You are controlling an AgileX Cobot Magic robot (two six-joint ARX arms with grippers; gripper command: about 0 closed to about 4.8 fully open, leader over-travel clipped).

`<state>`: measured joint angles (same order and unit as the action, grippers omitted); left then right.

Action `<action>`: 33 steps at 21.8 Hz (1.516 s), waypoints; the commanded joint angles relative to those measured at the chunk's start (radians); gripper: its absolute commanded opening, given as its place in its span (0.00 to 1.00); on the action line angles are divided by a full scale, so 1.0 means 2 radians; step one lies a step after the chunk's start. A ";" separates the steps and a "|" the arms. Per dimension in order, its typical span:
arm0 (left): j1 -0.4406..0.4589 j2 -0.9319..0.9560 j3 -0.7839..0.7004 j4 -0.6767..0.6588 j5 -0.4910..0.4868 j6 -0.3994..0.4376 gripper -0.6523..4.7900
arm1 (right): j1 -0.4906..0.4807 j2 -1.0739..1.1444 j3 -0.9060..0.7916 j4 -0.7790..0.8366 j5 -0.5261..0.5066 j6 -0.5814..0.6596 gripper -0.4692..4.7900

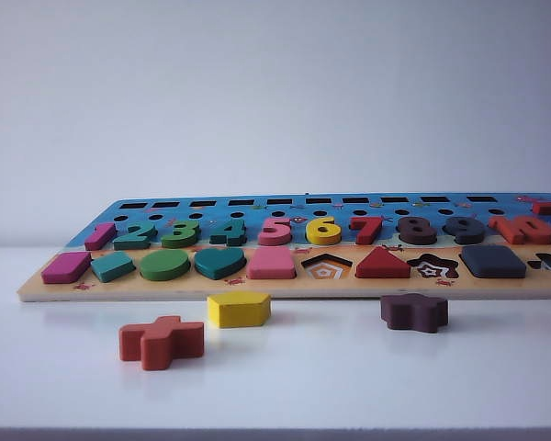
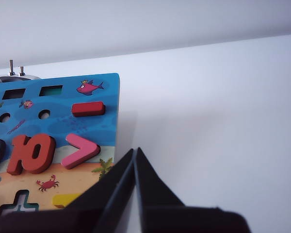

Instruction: Insert the cube into the slot.

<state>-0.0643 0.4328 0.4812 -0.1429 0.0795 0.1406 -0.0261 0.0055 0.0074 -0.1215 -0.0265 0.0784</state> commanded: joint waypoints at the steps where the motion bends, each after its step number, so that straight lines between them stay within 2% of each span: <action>1: 0.013 -0.033 -0.027 0.014 -0.009 -0.001 0.14 | 0.000 -0.001 0.000 0.001 0.000 0.000 0.08; 11: 0.037 -0.154 -0.133 0.021 -0.043 0.001 0.14 | 0.000 -0.001 0.000 0.001 0.001 0.000 0.08; 19: 0.048 -0.211 -0.200 0.021 -0.057 0.001 0.14 | 0.000 -0.001 0.000 0.001 0.000 -0.001 0.08; 33: 0.048 -0.215 -0.233 0.021 -0.060 0.005 0.14 | 0.000 -0.001 0.000 0.001 0.000 0.000 0.08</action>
<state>0.0311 0.0025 0.0151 -0.1181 -0.0357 0.1463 -0.0261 0.0055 0.0074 -0.1303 -0.0265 0.0784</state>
